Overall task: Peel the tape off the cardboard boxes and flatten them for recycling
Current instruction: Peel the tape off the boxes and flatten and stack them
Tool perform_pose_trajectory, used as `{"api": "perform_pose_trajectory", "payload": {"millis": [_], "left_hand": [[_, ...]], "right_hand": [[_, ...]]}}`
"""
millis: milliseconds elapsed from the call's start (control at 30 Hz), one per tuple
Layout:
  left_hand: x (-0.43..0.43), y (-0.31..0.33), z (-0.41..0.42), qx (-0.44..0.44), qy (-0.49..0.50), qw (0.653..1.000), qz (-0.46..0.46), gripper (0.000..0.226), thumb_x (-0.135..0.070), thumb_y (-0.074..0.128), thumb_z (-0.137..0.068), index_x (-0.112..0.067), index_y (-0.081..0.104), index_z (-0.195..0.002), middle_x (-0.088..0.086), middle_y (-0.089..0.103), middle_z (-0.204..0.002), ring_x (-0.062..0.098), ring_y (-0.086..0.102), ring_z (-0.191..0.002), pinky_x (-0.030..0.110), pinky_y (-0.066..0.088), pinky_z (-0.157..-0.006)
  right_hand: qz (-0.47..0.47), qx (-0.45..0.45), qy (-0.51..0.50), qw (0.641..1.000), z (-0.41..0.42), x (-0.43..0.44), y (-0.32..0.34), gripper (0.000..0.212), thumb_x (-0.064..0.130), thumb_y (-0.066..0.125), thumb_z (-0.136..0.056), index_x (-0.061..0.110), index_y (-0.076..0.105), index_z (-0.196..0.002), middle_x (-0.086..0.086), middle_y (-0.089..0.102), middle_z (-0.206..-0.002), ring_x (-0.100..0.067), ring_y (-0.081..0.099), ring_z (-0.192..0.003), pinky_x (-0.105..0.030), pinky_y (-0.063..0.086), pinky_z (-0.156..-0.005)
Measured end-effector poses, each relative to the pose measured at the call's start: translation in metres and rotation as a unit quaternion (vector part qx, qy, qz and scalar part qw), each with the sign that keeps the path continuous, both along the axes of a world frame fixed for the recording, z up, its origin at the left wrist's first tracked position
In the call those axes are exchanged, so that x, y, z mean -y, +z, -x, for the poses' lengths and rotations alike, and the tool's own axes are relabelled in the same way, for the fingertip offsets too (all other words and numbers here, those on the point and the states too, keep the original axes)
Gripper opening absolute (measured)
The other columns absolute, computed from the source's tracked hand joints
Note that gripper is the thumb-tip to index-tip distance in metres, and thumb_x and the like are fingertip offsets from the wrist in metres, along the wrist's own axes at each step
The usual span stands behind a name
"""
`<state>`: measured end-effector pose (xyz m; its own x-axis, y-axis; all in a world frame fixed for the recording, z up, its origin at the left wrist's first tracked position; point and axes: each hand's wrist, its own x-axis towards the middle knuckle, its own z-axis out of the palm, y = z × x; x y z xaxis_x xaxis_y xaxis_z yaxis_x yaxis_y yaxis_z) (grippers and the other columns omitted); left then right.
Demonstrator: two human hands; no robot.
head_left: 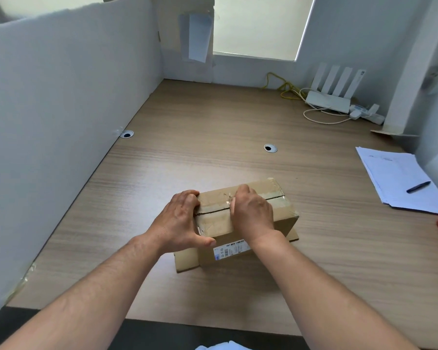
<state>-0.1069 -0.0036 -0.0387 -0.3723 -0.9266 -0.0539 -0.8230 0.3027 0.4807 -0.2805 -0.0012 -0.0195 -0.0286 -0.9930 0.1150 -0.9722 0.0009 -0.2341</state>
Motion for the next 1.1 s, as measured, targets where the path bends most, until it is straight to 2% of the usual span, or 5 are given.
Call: {"api": "perform_pose_trajectory", "payload": {"millis": [133, 467, 700, 833, 1100], "left_hand": [[0.004, 0.001, -0.011, 0.012, -0.027, 1.0, -0.003, 0.118, -0.081, 0.055, -0.04, -0.015, 0.035, -0.136, -0.007, 0.025, -0.148, 0.01, 0.023, -0.136, 0.025, 0.028, -0.112], [0.009, 0.002, -0.009, 0.024, -0.035, 0.999, 0.01, 0.122, -0.083, 0.054, -0.039, -0.013, 0.035, -0.138, -0.005, 0.026, -0.15, 0.012, 0.023, -0.138, 0.024, 0.026, -0.112], [0.013, 0.002, -0.013, 0.04, -0.064, 0.997, 0.014, 0.122, -0.083, 0.052, -0.04, -0.014, 0.033, -0.139, -0.005, 0.025, -0.15, 0.011, 0.024, -0.138, 0.022, 0.025, -0.111], [0.016, 0.006, -0.01, 0.072, -0.073, 0.995, 0.012, 0.123, -0.084, 0.045, -0.04, -0.014, 0.03, -0.14, -0.002, 0.021, -0.154, 0.013, 0.019, -0.141, 0.025, 0.012, -0.117], [0.016, 0.005, 0.061, 0.172, -0.077, 0.982, 0.013, 0.134, -0.085, 0.055, -0.064, -0.014, -0.018, -0.152, 0.005, -0.017, -0.161, 0.017, -0.02, -0.147, 0.039, -0.014, -0.119]], "right_hand": [[-0.025, 0.123, -0.106, 0.986, 0.016, 0.006, 0.009, 0.017, 0.016, 0.046, -0.098, 0.011, 0.04, -0.113, -0.009, 0.064, -0.099, -0.029, 0.063, -0.092, -0.029, 0.038, -0.068], [-0.037, -0.038, -0.044, 0.998, 0.004, -0.004, 0.007, 0.05, 0.05, 0.04, -0.097, 0.009, 0.048, -0.125, -0.01, 0.052, -0.12, -0.025, 0.054, -0.107, -0.033, 0.043, -0.08], [-0.009, -0.065, -0.023, 0.998, 0.002, -0.004, -0.001, 0.024, 0.01, 0.039, -0.097, 0.005, 0.052, -0.116, -0.012, 0.061, -0.111, -0.029, 0.063, -0.095, -0.03, 0.036, -0.067], [-0.052, 0.08, -0.103, 0.99, 0.02, 0.002, 0.003, 0.027, 0.018, 0.038, -0.1, 0.005, 0.061, -0.106, -0.012, 0.066, -0.102, -0.03, 0.062, -0.094, -0.03, 0.041, -0.068], [-0.118, 0.112, -0.121, 0.979, 0.031, 0.004, 0.005, 0.035, 0.032, 0.037, -0.098, 0.013, 0.063, -0.113, -0.01, 0.064, -0.116, -0.03, 0.057, -0.108, -0.033, 0.041, -0.08]]}}
